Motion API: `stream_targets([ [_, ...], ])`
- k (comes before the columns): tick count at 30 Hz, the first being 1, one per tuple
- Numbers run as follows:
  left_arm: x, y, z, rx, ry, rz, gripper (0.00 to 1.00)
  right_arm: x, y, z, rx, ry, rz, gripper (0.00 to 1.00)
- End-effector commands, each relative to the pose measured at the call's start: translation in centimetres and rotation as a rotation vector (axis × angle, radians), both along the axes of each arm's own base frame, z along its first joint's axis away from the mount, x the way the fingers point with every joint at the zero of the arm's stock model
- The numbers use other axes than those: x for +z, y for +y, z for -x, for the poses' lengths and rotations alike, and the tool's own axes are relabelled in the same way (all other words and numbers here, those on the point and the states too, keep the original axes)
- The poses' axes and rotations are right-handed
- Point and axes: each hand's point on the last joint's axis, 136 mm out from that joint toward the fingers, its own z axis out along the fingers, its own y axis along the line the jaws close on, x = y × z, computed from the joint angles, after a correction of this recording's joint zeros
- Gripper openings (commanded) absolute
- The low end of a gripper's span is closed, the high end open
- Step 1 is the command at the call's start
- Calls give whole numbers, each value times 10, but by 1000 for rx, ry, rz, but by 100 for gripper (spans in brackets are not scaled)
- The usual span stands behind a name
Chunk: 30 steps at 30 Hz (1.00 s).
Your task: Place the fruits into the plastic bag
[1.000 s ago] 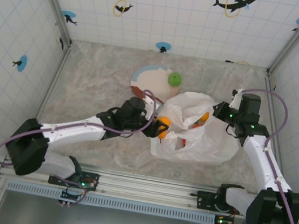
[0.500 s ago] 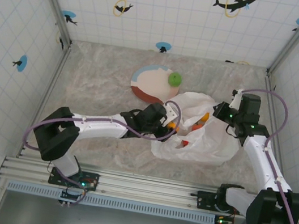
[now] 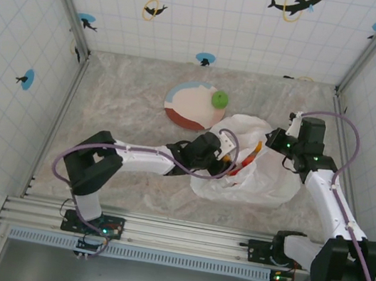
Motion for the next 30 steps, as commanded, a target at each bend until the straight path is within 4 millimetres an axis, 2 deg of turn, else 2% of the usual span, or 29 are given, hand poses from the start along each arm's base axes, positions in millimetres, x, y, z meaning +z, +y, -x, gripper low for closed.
stream_targets([
  [1, 16, -15, -24, 154, 10, 107, 57, 10, 1, -6, -3, -28, 1, 0],
  [4, 16, -16, -36, 233, 9, 142, 59, 8, 0, -6, -3, -25, 5, 0],
  [8, 13, -29, -43, 245, 36, 178, 65, 4, 1, -5, -1, -20, 2, 0],
  [11, 9, -42, -39, 206, 71, 187, 68, 1, 1, -3, 0, -13, 6, 0],
  [14, 15, -44, -35, 177, 75, 202, 74, 1, -2, -2, -5, -12, 21, 0],
  [18, 23, -38, -30, 148, 56, 196, 83, 1, -6, -2, -15, -16, 28, 0],
  [23, 37, -24, -20, 102, 39, 187, 85, -1, -8, -2, -17, -10, 31, 0],
  [29, 56, 4, -9, 75, 51, 215, 85, -4, -16, -2, -29, -3, 59, 0],
  [30, 54, 11, -6, 71, 60, 213, 85, -4, -18, -2, -32, -1, 65, 0],
])
